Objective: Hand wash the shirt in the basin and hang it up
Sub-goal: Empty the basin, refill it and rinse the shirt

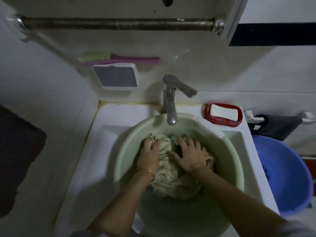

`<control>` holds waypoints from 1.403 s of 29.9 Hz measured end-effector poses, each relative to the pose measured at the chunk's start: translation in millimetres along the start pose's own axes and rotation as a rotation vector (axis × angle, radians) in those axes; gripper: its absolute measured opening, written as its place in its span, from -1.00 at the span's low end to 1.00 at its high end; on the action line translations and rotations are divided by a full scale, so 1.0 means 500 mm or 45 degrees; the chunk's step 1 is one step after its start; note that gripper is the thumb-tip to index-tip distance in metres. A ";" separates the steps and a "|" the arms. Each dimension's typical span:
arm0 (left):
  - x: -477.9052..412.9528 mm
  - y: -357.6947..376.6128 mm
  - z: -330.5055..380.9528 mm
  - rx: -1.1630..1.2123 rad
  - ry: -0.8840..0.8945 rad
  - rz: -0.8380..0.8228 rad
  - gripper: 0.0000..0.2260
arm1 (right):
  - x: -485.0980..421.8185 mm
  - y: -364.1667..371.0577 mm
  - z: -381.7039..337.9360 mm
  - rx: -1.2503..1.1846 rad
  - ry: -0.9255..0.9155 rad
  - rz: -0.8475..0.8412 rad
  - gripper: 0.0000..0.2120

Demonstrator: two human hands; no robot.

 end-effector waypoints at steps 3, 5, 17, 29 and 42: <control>0.010 0.051 -0.011 -0.113 -0.083 -0.238 -0.57 | 0.001 0.061 -0.051 0.010 0.088 -0.060 -0.37; 0.017 0.061 -0.025 -0.268 -0.142 -0.326 -0.63 | 0.004 0.093 -0.063 0.211 -0.146 -0.023 -0.39; -0.044 0.057 -0.036 1.701 -0.870 0.336 -0.59 | 0.027 0.039 -0.061 -0.802 0.118 -0.136 -0.74; 0.008 0.013 0.079 1.220 -0.581 0.067 -0.64 | 0.018 -0.035 -0.084 -0.509 0.243 0.085 -0.69; 0.020 0.028 0.116 -0.586 0.212 -0.541 -0.40 | -0.012 0.026 0.039 0.021 0.141 -0.430 -0.64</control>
Point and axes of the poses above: each hand's wrist, its own x-axis away from the middle knuckle, its own y-axis out of the palm, z = x × y, the point moved 3 cm from there along -x, towards the middle knuckle, and after that the axes turned 13 degrees about y, right-handed, at the moved point
